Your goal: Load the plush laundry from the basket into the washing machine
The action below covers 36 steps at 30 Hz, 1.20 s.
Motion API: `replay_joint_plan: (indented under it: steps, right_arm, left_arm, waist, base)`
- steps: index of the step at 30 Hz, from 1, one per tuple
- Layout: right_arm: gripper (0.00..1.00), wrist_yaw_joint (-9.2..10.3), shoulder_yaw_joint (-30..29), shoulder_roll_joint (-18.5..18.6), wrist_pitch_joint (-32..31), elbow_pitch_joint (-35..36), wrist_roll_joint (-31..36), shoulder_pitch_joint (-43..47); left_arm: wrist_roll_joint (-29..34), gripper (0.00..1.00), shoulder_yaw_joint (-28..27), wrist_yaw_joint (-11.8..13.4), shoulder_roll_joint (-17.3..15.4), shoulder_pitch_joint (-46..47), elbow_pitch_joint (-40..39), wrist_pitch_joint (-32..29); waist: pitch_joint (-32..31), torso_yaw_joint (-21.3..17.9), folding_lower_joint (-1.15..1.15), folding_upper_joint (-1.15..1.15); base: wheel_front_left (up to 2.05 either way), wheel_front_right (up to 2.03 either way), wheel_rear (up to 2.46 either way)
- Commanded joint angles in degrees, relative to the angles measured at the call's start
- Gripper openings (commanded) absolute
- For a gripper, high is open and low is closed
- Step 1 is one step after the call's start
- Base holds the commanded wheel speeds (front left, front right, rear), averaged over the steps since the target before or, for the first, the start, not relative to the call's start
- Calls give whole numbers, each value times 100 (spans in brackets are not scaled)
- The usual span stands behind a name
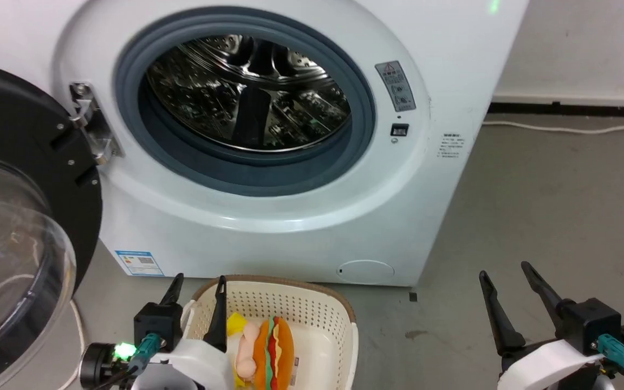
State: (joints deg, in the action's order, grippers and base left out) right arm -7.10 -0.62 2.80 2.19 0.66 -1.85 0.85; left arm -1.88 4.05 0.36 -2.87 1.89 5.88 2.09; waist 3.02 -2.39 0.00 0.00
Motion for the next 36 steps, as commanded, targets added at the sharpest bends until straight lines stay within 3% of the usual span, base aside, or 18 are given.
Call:
replay_joint_plan:
  steps: [1, 9, 36]
  right_arm:
    - [100, -7, -15, 3, 63, 49, -66, 26]
    - [100, -10, -37, 2, 158, 101, -312, -77]
    - [100, -18, 79, 4, 480, 270, -987, -425]
  left_arm:
    - [-50, 100, 59, -4, -2, 138, 114, 39]
    - [-197, 100, 151, 2, -44, 393, 683, -83]
    - [-561, 100, 523, 177, -659, 1559, 2591, -486]
  waist:
    - [81, -65, 0, 0]
    - [397, -304, 0, 0]
    - [1726, -1149, 0, 0]
  base:
    - [0, 0, 0]
    - [0, 0, 0]
    - [0, 0, 0]
